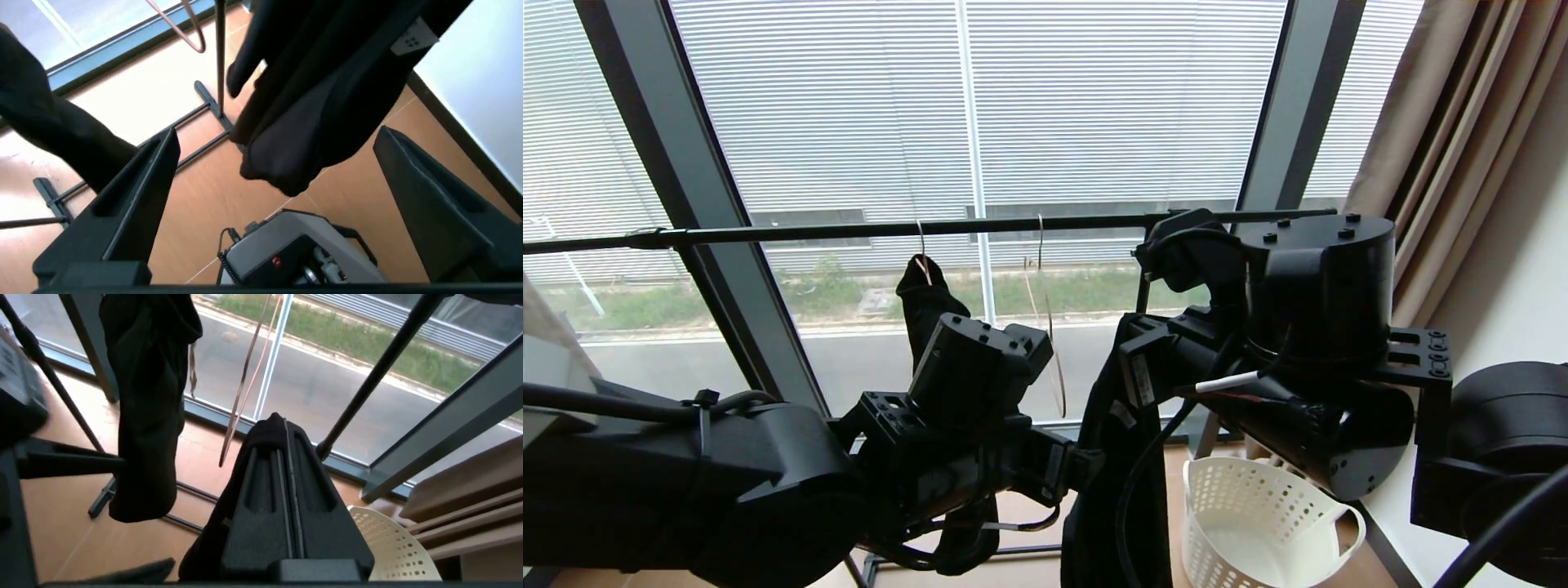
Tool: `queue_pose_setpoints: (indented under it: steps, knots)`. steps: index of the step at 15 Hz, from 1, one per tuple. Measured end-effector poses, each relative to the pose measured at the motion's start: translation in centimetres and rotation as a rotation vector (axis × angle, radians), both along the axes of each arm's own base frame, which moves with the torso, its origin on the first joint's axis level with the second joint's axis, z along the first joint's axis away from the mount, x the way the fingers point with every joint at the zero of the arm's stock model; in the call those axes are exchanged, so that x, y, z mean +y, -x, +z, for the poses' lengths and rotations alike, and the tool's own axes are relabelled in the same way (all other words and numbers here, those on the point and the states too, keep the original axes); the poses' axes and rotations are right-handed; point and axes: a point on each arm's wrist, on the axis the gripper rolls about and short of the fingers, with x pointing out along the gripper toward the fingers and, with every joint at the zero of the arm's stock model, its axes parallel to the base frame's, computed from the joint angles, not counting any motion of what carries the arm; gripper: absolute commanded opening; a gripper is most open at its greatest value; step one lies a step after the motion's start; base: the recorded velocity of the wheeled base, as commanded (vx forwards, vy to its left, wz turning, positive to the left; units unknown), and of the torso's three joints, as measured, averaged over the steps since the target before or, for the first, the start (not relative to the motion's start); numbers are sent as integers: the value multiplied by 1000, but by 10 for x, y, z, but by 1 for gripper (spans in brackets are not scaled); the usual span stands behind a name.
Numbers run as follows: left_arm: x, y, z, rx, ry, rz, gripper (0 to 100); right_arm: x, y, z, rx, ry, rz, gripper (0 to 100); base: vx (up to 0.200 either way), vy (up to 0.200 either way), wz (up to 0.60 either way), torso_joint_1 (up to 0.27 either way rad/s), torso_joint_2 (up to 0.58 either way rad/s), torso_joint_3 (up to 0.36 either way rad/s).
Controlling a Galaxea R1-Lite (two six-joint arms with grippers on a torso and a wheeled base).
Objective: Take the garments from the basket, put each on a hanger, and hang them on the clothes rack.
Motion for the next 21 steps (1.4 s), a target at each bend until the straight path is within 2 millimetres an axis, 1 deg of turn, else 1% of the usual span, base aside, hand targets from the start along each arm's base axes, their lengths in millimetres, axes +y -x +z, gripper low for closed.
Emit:
queue_pose_setpoints:
  steps: [2,5,9,13,16,19,21]
  knots:
    - [-5,-3,-1,-20,19,0,100,0,1,2,-5,-4,-2,0,0,0,0,0,0,0]
    - [-11,-11,-7,-50,18,51,100,-1,3,0,-1,-5,-1,0,0,0,0,0,0,0]
    - [-17,-37,-13,-68,15,134,100,-6,17,7,-10,-20,26,0,0,0,0,0,0,0]
    - [-26,-52,-33,-55,-24,162,100,-26,34,13,-22,-35,31,0,0,0,0,0,0,0]
    - [-32,-60,-50,-34,-53,165,100,-35,42,22,-38,-64,38,0,0,0,0,0,0,0]
    - [-35,-68,-61,-23,-68,171,100,-38,44,29,-69,-102,50,0,0,0,0,0,0,0]
    - [-35,-68,-66,-14,-77,169,100,-41,41,30,-81,-113,36,0,0,0,0,0,0,0]
